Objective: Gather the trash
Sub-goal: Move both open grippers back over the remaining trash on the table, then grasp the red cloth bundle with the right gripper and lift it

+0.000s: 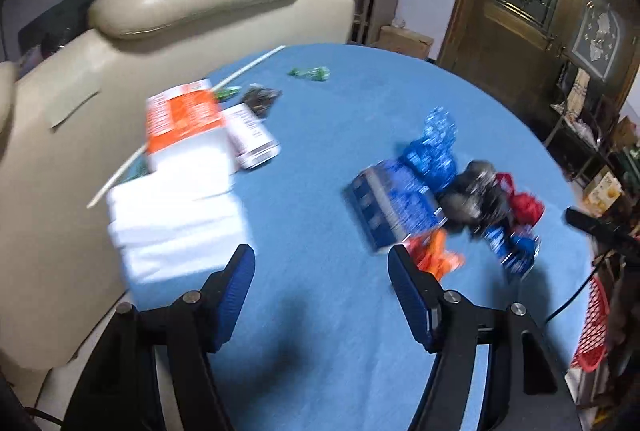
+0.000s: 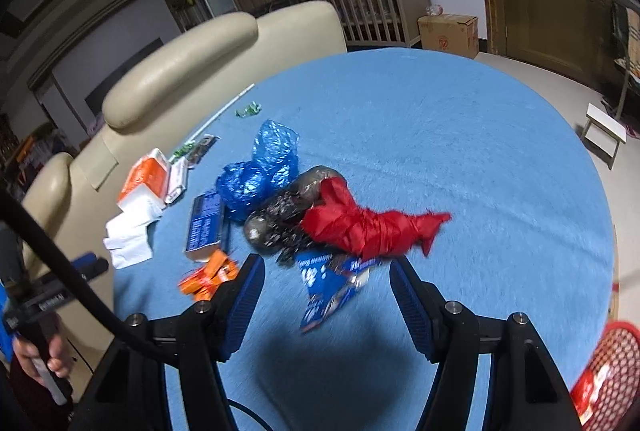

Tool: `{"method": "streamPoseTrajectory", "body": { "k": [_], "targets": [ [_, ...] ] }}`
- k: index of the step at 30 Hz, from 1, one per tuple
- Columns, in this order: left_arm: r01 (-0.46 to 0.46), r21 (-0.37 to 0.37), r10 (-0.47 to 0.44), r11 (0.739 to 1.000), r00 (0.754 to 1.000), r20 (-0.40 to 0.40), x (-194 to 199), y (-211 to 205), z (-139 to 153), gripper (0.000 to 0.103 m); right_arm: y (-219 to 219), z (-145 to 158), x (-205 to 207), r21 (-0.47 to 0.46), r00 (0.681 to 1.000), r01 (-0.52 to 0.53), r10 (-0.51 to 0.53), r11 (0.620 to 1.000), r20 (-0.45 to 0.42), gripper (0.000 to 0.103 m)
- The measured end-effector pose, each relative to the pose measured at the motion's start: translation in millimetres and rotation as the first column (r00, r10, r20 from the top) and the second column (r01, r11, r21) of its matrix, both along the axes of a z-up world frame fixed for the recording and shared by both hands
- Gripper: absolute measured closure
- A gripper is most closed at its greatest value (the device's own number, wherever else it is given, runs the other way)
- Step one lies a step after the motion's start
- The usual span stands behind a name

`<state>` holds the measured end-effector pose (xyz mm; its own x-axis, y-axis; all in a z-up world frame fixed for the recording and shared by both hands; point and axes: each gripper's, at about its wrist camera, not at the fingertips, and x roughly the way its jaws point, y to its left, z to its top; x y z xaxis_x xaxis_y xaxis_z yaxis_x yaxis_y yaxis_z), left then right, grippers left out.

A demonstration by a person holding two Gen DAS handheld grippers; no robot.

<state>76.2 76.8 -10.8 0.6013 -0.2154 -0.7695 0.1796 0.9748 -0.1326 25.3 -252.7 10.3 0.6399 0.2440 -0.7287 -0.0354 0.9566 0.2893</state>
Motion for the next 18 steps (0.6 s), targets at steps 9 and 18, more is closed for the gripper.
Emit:
{"method": "streamPoseTrajectory", "body": {
  "k": [9, 18],
  "targets": [
    [0.086, 0.006, -0.085, 0.996, 0.993, -0.083, 64.3, -75.2, -24.3, 0.031, 14.3, -17.4, 64.7, -0.122, 0.992, -0.123, 0.123, 0.985, -0.009, 0.034],
    [0.071, 0.019, -0.066, 0.997, 0.975, -0.212, 93.9, -97.6, -60.2, 0.028, 8.8, -57.9, 97.6, -0.095, 0.962, -0.255, 0.242, 0.962, -0.127, 0.034]
  ]
}}
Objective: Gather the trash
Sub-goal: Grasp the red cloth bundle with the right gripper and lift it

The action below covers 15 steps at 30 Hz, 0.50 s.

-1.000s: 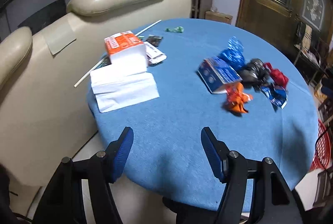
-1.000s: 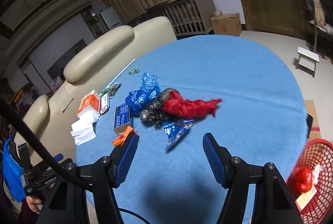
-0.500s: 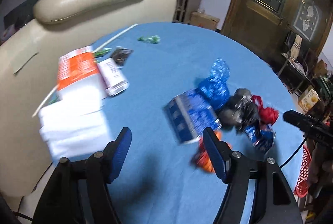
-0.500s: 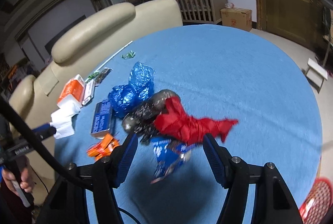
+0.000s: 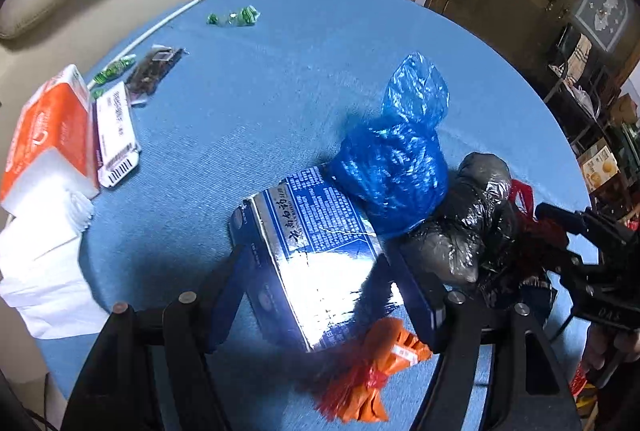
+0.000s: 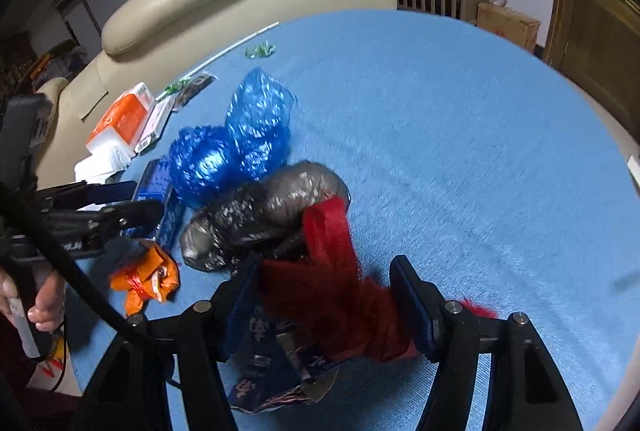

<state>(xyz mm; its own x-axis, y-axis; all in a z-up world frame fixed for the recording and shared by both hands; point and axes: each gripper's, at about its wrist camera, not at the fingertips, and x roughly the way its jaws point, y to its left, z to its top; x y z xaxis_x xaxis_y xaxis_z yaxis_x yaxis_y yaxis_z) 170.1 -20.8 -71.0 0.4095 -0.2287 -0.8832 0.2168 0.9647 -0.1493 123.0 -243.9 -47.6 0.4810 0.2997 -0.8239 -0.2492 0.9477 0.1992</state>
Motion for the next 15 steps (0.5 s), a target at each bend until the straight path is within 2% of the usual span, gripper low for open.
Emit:
{"method": "streamPoseTrajectory", "body": {
  "k": [4, 9, 15],
  "targets": [
    [-0.007, -0.023, 0.006, 1.0, 1.0, -0.009, 0.0, 4.4, -3.6, 0.028, -1.5, -3.7, -4.3, 0.03, 1.0, -0.022, 0.022, 0.999, -0.014, 0.034],
    [-0.016, -0.034, 0.015, 0.999, 0.999, -0.047, -4.9, 15.7, -9.7, 0.026, 0.4, -3.0, -23.6, 0.015, 0.999, -0.028, 0.028, 1.0, -0.03, 0.034],
    [0.009, 0.006, -0.009, 1.0, 0.999, -0.052, -25.9, 25.8, -11.6, 0.027, -14.5, -9.0, -63.4, 0.082, 0.994, 0.059, -0.051, 0.995, -0.097, 0.034]
  ]
}}
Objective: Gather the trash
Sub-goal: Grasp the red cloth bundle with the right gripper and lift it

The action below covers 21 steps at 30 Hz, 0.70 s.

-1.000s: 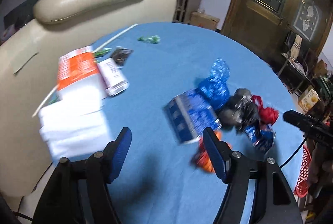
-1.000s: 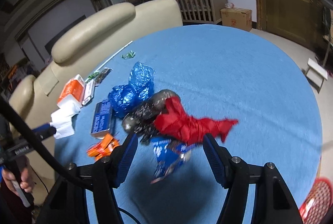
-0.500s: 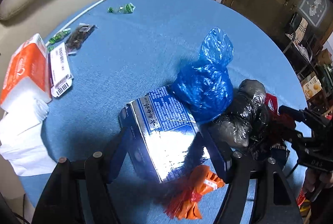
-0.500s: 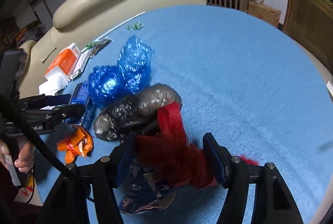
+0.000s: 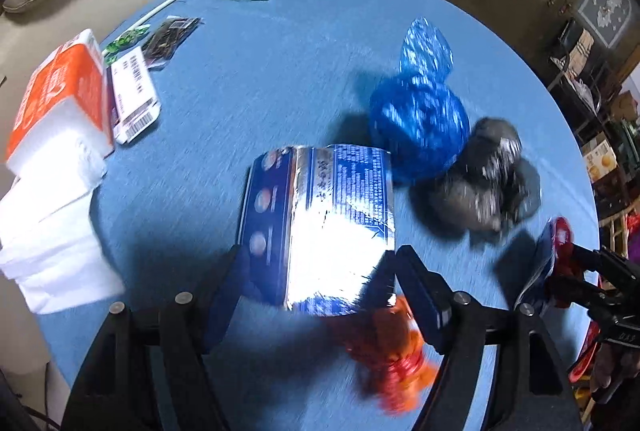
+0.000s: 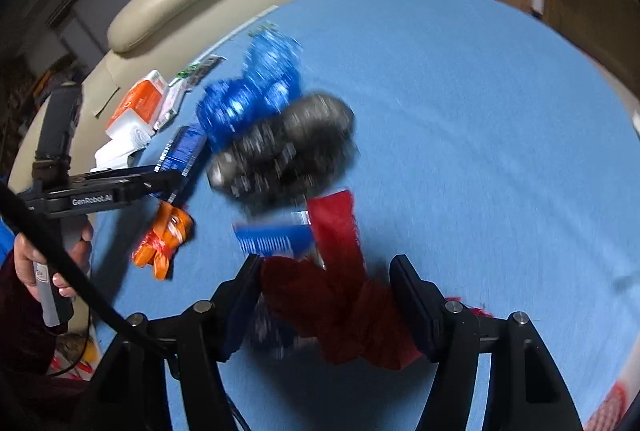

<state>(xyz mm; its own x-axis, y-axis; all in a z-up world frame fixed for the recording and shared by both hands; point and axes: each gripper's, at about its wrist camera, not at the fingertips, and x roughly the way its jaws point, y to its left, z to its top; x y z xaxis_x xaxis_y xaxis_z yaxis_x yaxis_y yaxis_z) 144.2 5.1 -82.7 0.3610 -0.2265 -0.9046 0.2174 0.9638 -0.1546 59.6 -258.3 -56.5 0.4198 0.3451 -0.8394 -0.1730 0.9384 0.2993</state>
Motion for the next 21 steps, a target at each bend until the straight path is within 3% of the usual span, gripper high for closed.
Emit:
{"method": "streamPoseTrajectory", "body": {
  "k": [7, 9, 12, 17, 21],
  "targets": [
    [0.027, 0.012, -0.027, 1.0, 0.999, 0.019, -50.6, 16.9, 6.5, 0.035, -15.7, 6.1, -57.8, 0.108, 0.995, 0.091, -0.094, 0.99, 0.02, 0.034],
    [0.039, -0.006, -0.039, 0.999, 0.999, -0.013, -64.9, 25.0, 3.9, 0.052, -18.6, 10.1, -71.8, 0.118, 0.993, 0.11, -0.115, 0.987, 0.031, 0.034],
    [0.028, -0.032, -0.03, 0.999, 0.999, -0.041, -87.1, 41.1, 0.5, 0.052, -19.3, 12.9, -86.6, 0.112, 0.991, 0.126, -0.131, 0.986, 0.04, 0.034],
    [0.026, -0.029, -0.026, 0.999, 1.0, 0.01, -119.6, 63.8, 15.9, 0.052, -27.8, 21.6, -105.4, 0.081, 0.985, 0.156, -0.161, 0.984, 0.063, 0.034],
    [0.01, 0.003, -0.01, 1.0, 0.995, 0.095, -119.1, 69.8, 39.1, 0.032, -37.3, 28.6, -123.0, 0.087, 0.979, 0.179, -0.186, 0.98, 0.081, 0.034]
  ]
}}
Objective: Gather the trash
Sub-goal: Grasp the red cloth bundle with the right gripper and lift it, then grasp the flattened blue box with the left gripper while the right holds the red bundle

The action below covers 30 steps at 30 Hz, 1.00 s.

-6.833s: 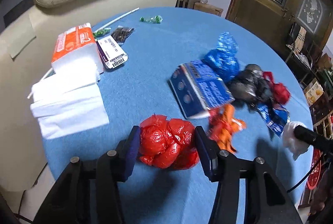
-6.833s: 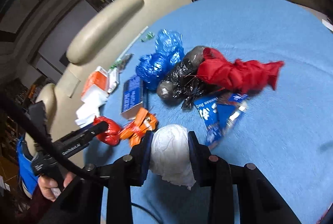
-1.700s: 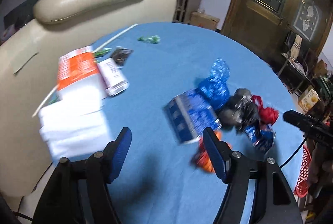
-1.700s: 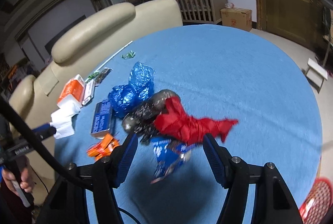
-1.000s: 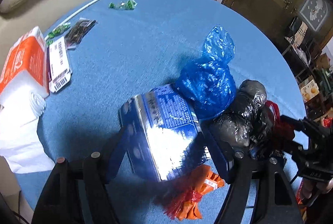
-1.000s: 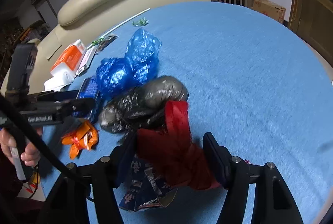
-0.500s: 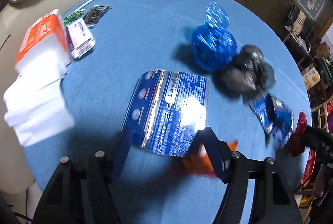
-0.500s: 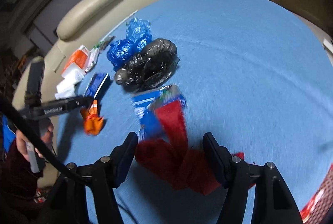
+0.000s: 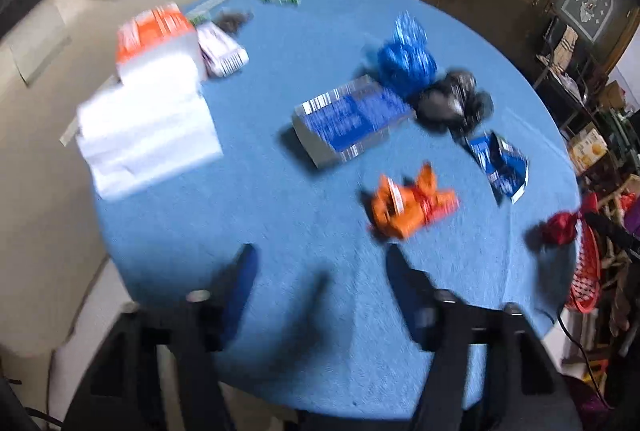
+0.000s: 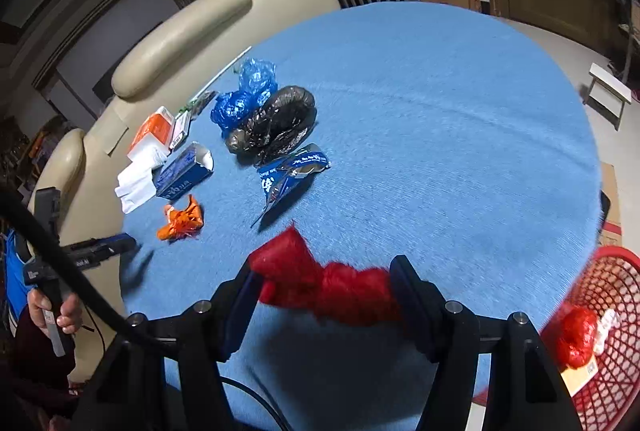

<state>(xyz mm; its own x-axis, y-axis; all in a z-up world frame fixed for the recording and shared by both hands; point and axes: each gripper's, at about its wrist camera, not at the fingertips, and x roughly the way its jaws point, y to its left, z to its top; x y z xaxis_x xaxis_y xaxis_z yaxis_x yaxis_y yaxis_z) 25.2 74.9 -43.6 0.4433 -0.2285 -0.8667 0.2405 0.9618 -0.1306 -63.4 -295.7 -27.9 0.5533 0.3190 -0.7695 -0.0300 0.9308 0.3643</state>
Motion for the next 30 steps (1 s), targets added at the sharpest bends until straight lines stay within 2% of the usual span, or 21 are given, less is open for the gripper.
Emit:
{"method": "streamPoseTrajectory", "body": {
  "k": [4, 11, 15, 20, 22, 23, 25, 28, 30],
  "targets": [
    [0.042, 0.051, -0.045, 0.998, 0.996, 0.078, 27.4, -15.1, 12.7, 0.028, -10.8, 2.4, -13.3, 0.033, 0.999, 0.05, -0.05, 0.998, -0.014, 0.034],
    [0.16, 0.166, -0.177, 0.973, 0.979, 0.096, 76.3, -55.4, -2.3, 0.028, -20.6, -8.8, -22.4, 0.184, 0.991, 0.111, -0.094, 0.977, -0.098, 0.034],
    [0.223, 0.192, -0.242, 0.956, 0.967, 0.079, 91.7, -71.0, -17.4, 0.028, -30.8, -32.9, -14.0, 0.342, 0.965, 0.226, -0.161, 0.912, -0.207, 0.034],
    [0.266, 0.182, -0.281, 0.946, 0.958, 0.058, 105.4, -79.0, -31.3, 0.028, -36.9, -55.2, 14.3, 0.421, 0.916, 0.366, -0.242, 0.83, -0.32, 0.034],
    [0.272, 0.158, -0.282, 0.949, 0.958, 0.046, 110.4, -79.1, -36.5, 0.028, -32.2, -53.7, 29.4, 0.402, 0.909, 0.383, -0.261, 0.832, -0.325, 0.034],
    [0.273, 0.145, -0.282, 0.951, 0.959, 0.042, 112.0, -77.1, -38.3, 0.028, -26.9, -50.0, 38.0, 0.377, 0.911, 0.378, -0.268, 0.846, -0.312, 0.034],
    [0.272, 0.123, -0.277, 0.954, 0.96, 0.027, 116.4, -75.7, -41.9, 0.028, -12.8, -44.2, 55.6, 0.266, 0.909, 0.366, -0.281, 0.892, -0.308, 0.034],
    [0.263, 0.104, -0.266, 0.959, 0.964, 0.022, 118.8, -72.3, -45.3, 0.028, 0.6, -42.1, 69.6, 0.176, 0.906, 0.368, -0.31, 0.913, -0.289, 0.034],
    [0.253, 0.099, -0.257, 0.962, 0.966, 0.029, 120.2, -71.9, -46.4, 0.029, 7.2, -43.8, 76.4, 0.111, 0.908, 0.368, -0.332, 0.923, -0.255, 0.039]
  ]
}}
